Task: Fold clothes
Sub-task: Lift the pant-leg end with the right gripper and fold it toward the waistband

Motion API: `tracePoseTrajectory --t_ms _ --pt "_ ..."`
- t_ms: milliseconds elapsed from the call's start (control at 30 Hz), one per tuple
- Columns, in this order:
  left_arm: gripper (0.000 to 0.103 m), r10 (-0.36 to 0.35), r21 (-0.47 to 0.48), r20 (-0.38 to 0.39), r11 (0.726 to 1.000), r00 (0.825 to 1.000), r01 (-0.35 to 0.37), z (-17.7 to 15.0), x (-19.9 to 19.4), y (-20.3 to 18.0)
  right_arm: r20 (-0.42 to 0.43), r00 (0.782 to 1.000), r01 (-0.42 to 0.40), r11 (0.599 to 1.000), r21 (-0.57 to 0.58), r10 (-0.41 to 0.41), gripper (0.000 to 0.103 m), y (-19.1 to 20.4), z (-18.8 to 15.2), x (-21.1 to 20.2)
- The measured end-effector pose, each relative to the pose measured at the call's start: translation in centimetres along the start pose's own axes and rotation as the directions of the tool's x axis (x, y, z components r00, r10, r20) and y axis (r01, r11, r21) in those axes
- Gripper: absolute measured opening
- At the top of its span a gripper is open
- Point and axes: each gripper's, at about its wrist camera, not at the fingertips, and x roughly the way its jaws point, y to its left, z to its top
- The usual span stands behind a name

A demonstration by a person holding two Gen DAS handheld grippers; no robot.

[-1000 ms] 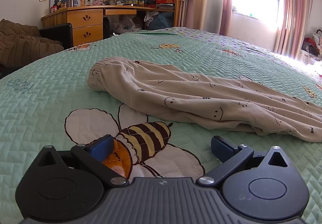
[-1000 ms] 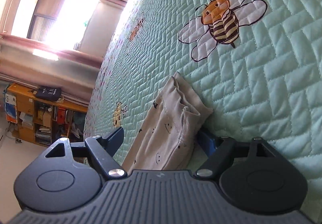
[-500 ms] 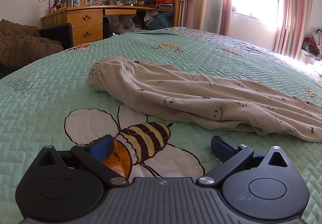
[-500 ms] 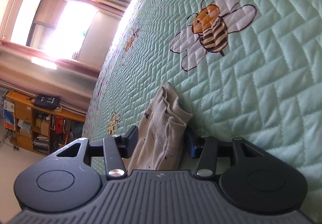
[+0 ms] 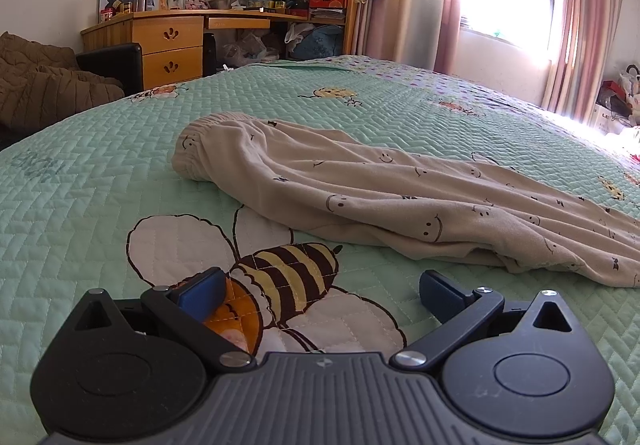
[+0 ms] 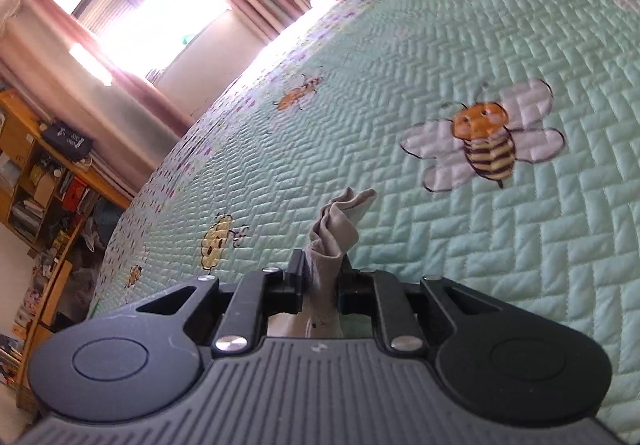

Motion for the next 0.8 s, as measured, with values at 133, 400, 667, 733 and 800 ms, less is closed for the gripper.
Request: tracePoseTrajectory --t_ms 133,400,667,733,800 --pt "0.102 -0.025 -0.027 0.008 0.999 1.0 0.025 0.0 -0.2 0.5 0.058 0.998 0.024 0.974 -0.226 -0.012 0.016 8.0 -1.4 -0.8" --pt "0.102 -0.102 -0.126 0.031 0.986 0.994 0.105 0.1 -0.5 2.2 0.059 0.995 -0.023 0.784 -0.62 0.076 0.016 25.1 -14.3 -0.6" --pt "0.102 -0.212 -0.233 0.075 0.946 0.974 0.224 -0.1 -0.7 4.6 -0.063 0.998 -0.064 0.593 -0.802 0.022 0.017 31.3 -29.6 2.1" --pt "0.102 -0.216 -0.237 0.074 0.945 0.974 0.228 -0.1 -0.5 4.6 -0.059 0.998 -0.049 0.572 -0.819 0.0 0.021 31.4 -31.2 2.3" --pt "0.102 -0.215 -0.235 0.07 0.945 0.974 0.226 0.0 -0.4 4.5 -0.053 0.999 -0.043 0.565 -0.824 -0.002 0.023 31.4 -31.8 2.2"
